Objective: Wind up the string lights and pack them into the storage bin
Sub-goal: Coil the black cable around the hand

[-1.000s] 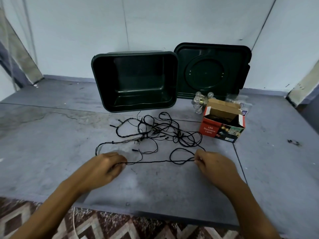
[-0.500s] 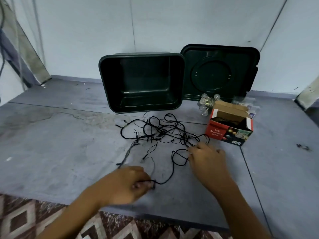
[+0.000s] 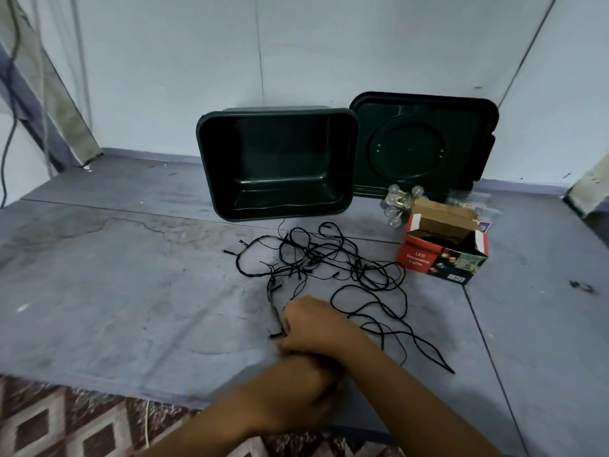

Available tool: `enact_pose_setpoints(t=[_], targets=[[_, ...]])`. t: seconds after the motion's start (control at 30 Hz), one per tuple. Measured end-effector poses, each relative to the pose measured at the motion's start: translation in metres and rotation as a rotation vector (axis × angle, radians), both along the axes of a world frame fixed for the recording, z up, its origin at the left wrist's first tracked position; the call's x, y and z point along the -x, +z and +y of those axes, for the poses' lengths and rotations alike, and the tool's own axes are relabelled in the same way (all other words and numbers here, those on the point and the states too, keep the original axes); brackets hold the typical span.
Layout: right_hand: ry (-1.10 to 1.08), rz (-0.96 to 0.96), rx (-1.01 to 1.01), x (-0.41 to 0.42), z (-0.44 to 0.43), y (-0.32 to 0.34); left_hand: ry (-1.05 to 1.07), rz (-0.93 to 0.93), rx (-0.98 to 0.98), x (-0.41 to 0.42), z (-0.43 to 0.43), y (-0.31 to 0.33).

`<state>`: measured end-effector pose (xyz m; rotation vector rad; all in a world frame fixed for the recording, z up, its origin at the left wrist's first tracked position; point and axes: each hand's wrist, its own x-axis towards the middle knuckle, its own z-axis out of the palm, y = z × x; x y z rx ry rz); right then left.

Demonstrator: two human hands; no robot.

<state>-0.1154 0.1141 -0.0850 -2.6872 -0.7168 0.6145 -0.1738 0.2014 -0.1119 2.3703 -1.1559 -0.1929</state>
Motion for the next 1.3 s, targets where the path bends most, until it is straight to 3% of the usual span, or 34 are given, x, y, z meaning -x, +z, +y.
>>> enact_pose_setpoints(t=[0.07,0.13,0.27,0.33,0.47,0.63,0.77,1.0,1.13,1.23,1.3], targets=[[-0.011,0.025,-0.007,-0.004,-0.001,-0.002,-0.062,0.026,0.109,0.001,0.014,0.010],[-0.046,0.063,-0.012,-0.007,-0.004,-0.003,0.009,0.096,0.256,-0.003,0.031,0.021],[-0.118,0.147,-0.198,-0.004,-0.016,-0.003,0.284,-0.121,0.470,-0.037,0.061,0.020],[-0.115,0.206,-0.292,0.003,-0.021,0.003,0.361,-0.107,0.501,-0.052,0.063,0.019],[-0.136,0.253,-0.413,0.013,-0.031,0.033,0.340,0.175,0.489,-0.057,0.051,0.029],[-0.157,-0.005,-0.502,0.005,-0.061,0.081,0.331,0.502,0.633,-0.054,0.041,0.043],[-0.172,-0.093,-0.643,-0.002,-0.078,0.105,0.290,0.782,0.759,-0.052,0.030,0.064],[-0.353,-0.110,-1.223,-0.020,-0.088,0.119,0.303,0.991,0.748,-0.039,0.003,0.080],[-0.574,-0.006,-1.480,-0.043,-0.089,0.108,0.189,1.101,0.662,-0.029,-0.005,0.089],[-0.713,0.092,-1.517,-0.050,-0.084,0.084,0.048,1.191,0.661,-0.024,-0.004,0.110],[-0.764,0.141,-1.453,-0.045,-0.078,0.063,0.022,1.188,0.773,-0.029,-0.002,0.127]])
